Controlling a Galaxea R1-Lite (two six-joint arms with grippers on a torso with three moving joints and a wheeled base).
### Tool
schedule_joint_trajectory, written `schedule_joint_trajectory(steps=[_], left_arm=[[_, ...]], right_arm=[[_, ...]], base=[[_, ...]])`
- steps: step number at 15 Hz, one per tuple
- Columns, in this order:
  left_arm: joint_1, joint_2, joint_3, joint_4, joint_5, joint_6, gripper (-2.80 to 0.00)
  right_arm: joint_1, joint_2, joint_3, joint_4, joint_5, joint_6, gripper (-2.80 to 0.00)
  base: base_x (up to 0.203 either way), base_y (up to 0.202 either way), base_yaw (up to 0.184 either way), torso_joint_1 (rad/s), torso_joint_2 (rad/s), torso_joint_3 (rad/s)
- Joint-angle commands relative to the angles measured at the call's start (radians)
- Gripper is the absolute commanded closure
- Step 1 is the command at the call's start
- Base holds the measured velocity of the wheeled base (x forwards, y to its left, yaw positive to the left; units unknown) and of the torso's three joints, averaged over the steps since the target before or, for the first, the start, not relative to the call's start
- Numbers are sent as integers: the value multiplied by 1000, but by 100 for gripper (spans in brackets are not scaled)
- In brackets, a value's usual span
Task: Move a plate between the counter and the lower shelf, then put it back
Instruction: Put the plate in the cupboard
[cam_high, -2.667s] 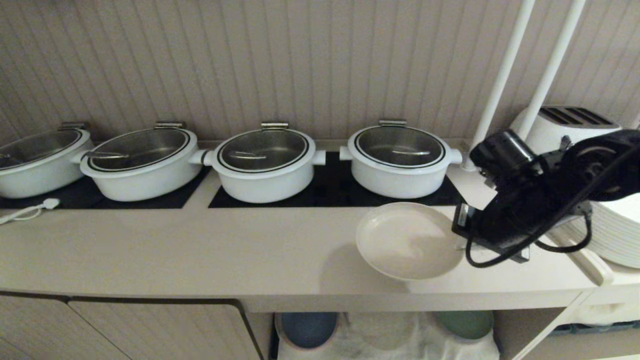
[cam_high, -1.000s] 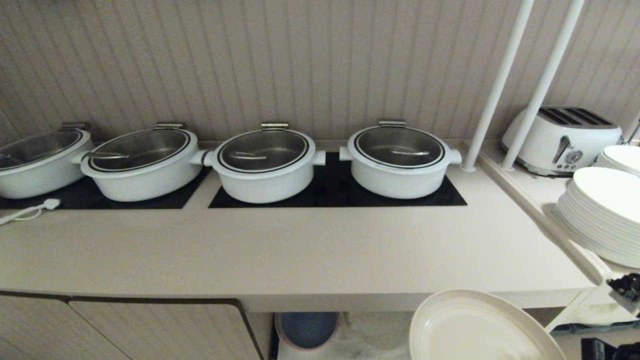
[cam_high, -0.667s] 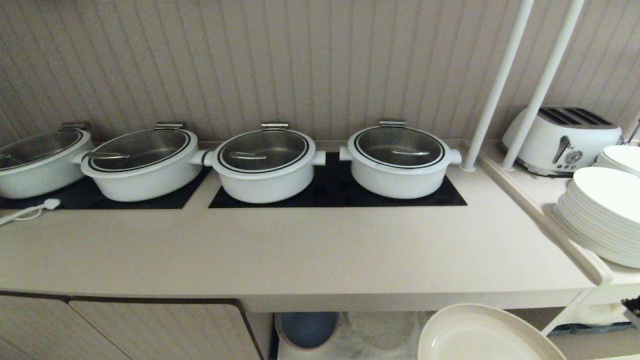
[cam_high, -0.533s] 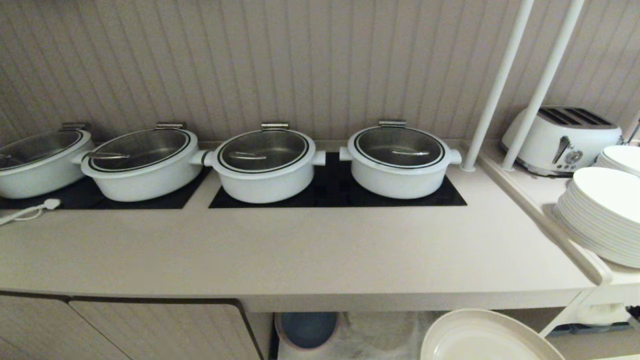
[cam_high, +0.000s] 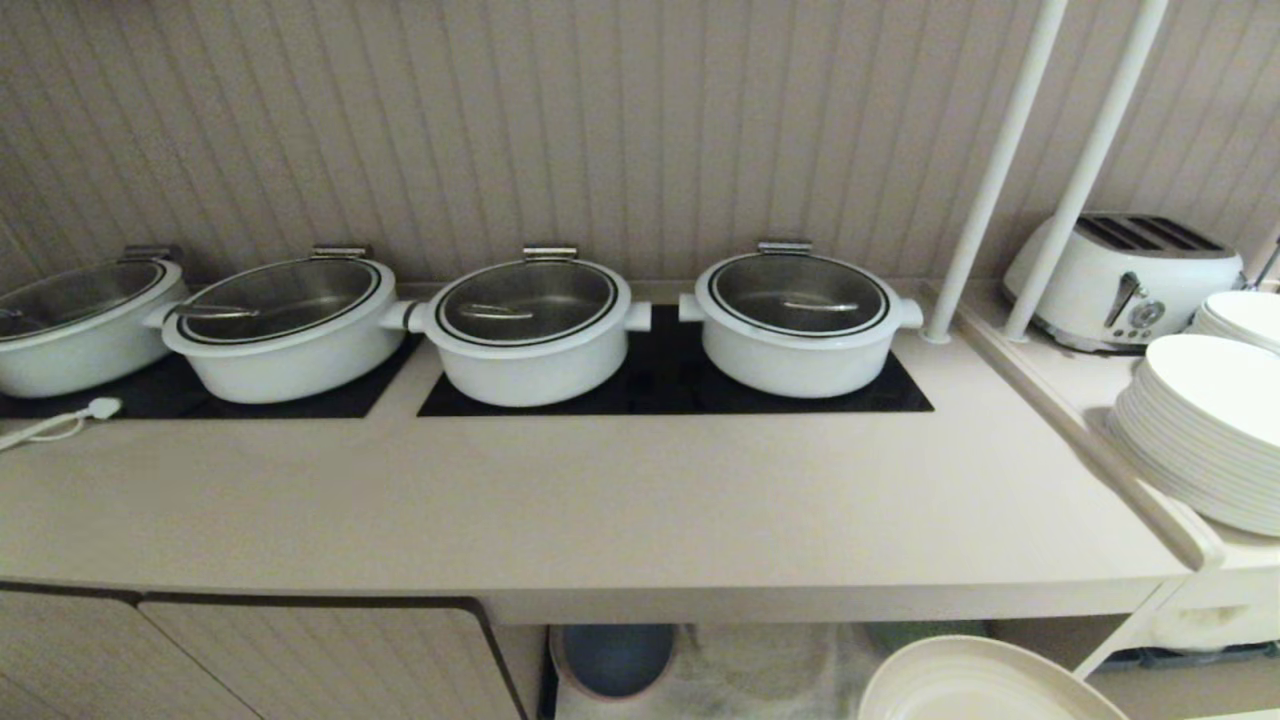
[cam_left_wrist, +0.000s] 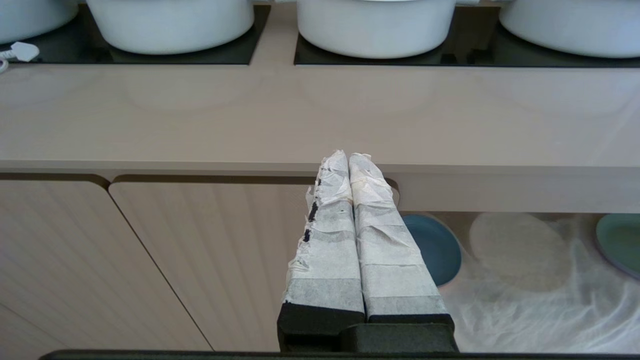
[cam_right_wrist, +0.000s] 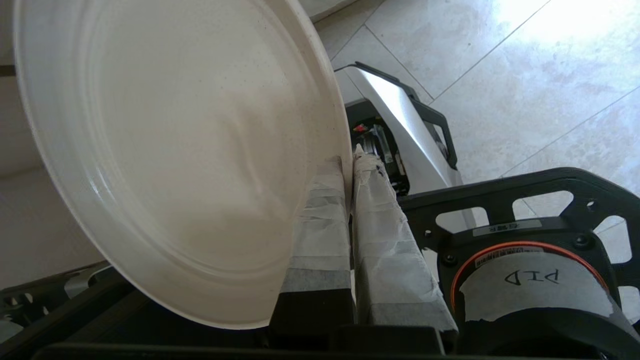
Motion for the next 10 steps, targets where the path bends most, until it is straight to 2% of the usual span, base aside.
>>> schedule_joint_trajectory(steps=[1, 10], left_arm=[[0, 0, 0, 0, 1, 0, 0], [0, 0, 0, 0, 1, 0, 0]], right_arm=[[0, -5, 8, 3, 0, 3, 0], [0, -7, 2, 2, 0, 3, 0]], base=[[0, 0, 0, 0, 0, 0], [0, 0, 0, 0, 0, 0]])
